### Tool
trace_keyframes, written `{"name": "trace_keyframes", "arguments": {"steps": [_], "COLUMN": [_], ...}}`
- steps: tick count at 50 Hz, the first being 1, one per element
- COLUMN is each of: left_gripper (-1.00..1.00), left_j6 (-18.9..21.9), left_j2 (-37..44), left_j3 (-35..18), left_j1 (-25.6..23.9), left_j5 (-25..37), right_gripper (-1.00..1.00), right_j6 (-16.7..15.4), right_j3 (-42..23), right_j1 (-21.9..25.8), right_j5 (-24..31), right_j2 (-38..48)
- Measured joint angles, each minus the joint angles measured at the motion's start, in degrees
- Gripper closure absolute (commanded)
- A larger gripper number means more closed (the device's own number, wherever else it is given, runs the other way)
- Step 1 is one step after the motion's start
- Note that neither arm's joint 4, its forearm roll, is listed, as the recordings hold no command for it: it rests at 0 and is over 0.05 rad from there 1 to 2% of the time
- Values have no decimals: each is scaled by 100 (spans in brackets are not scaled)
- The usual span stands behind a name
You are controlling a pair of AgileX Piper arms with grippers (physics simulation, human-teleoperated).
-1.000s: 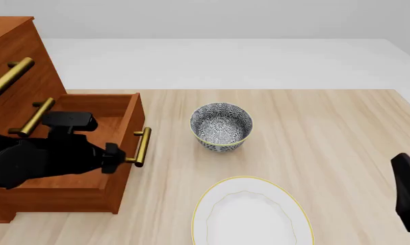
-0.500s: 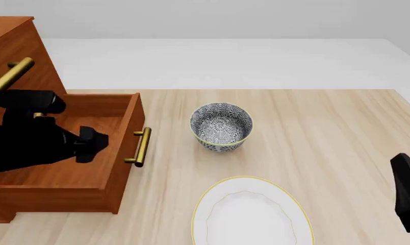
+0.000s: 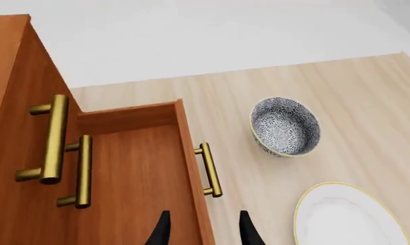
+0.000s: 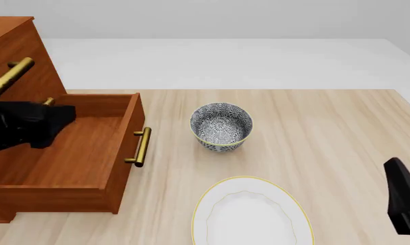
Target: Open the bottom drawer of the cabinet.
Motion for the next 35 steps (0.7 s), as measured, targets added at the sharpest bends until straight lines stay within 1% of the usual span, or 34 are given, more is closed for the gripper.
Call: {"name": "trace_keyframes", "arguments": {"steps": [12,22,35], "left_gripper": [-100,-100,-100], "left_j6": [246,510,840], "left_j2": [-665,-1296,-2050], "left_j3": [60,144,203], "left_j1": [79,39,-86], "left_j5": [-273,-480,-593], "right_gripper": [-100,-100,-100], "right_j6": [-194,-415,-678], "right_j3": [-382,-899,-1620], "right_j1": [145,352,528], "right_j5": [185,290,557], "right_j2": [33,185,263]}}
